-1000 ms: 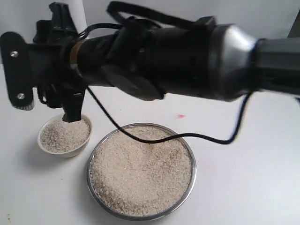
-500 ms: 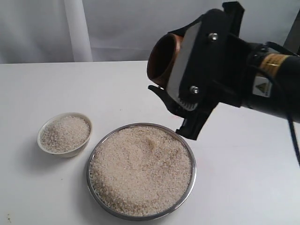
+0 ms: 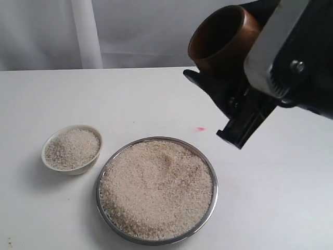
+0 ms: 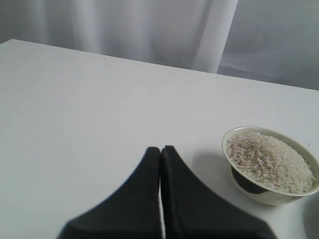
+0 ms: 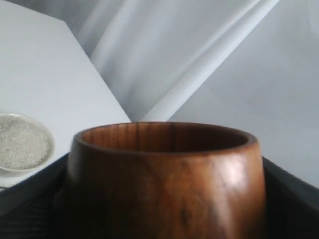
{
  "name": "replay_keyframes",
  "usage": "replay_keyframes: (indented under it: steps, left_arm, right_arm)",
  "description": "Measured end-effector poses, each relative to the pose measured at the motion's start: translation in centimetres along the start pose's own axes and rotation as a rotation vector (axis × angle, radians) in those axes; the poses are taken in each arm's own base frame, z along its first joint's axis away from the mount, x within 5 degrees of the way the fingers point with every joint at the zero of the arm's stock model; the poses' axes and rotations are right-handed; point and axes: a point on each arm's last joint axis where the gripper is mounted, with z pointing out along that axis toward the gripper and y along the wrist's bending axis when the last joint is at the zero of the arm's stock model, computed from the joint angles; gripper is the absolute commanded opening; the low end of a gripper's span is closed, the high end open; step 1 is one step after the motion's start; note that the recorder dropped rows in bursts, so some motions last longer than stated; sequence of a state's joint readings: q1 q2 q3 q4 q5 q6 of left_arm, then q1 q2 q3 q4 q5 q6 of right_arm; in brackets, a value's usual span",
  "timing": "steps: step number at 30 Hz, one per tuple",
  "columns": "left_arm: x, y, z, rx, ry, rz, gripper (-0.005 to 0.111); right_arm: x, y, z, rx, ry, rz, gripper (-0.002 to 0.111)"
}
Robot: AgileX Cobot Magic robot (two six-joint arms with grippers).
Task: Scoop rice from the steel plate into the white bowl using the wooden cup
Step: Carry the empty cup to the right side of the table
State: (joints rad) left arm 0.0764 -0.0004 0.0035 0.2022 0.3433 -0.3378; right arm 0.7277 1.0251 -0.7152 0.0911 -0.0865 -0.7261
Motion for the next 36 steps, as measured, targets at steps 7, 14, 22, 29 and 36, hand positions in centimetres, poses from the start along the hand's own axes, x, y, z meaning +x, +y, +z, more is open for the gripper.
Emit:
replay_keyframes:
  steps: [7,14,22,29,36]
  left_arm:
    - [0.0,0.0,0.0,0.0,0.0,0.0,0.0]
    - [0.0,0.0,0.0,0.0,0.0,0.0,0.0]
    - [0.0,0.0,0.0,0.0,0.0,0.0,0.0]
    - [0.0,0.0,0.0,0.0,0.0,0.0,0.0]
    - [0.0,0.0,0.0,0.0,0.0,0.0,0.0]
  right_arm:
    - [2.5,-1.9,-0.4,0.187,-0.023,0.203,0.0]
    - [8.4,-2.8,-2.2,0.402,0.041,0.366,0.0]
    - [9.2,-3.5,-2.8,0.507,-0.009,0.435,0.0]
    - [11.5,-2.5,-2.1,0.569,-0.072,0.488,0.0]
    - [15.8,-0.8,1.3,0.54,0.044,0.509,0.0]
